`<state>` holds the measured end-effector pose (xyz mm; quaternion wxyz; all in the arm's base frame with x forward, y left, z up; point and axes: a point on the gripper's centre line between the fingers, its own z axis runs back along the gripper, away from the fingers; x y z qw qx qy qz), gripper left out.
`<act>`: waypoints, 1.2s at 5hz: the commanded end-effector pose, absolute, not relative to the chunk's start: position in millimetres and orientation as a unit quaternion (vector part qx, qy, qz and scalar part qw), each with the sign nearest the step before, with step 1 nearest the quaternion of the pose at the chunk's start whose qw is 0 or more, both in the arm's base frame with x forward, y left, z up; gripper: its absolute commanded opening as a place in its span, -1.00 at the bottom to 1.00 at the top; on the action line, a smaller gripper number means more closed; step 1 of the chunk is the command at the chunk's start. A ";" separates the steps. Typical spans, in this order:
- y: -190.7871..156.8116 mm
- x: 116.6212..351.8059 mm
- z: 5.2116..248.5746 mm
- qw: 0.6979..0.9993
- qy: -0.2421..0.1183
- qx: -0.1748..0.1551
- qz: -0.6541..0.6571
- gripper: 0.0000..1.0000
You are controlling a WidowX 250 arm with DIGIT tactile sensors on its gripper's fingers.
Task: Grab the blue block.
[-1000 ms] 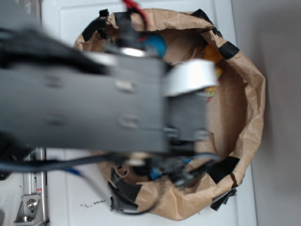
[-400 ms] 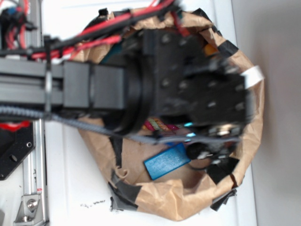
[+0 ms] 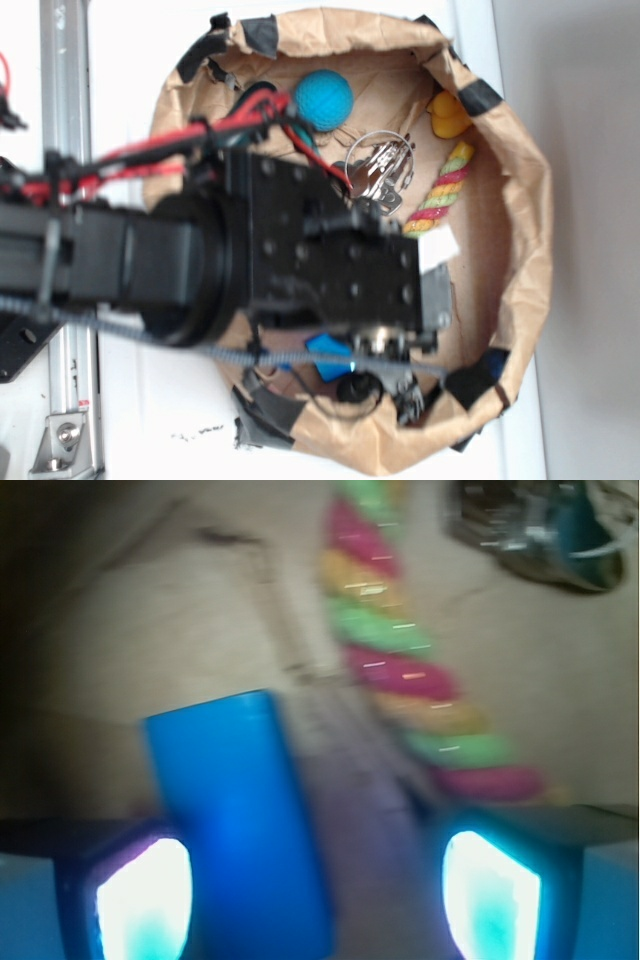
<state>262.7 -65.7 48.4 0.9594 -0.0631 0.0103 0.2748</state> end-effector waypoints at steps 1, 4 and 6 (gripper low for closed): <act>-87.1 274.9 14.7 0.978 -0.019 -0.033 0.205 1.00; -16.6 272.6 57.7 0.982 -0.096 -0.003 0.160 -1.00; -2.9 299.8 125.3 0.994 -0.064 0.003 0.093 -1.00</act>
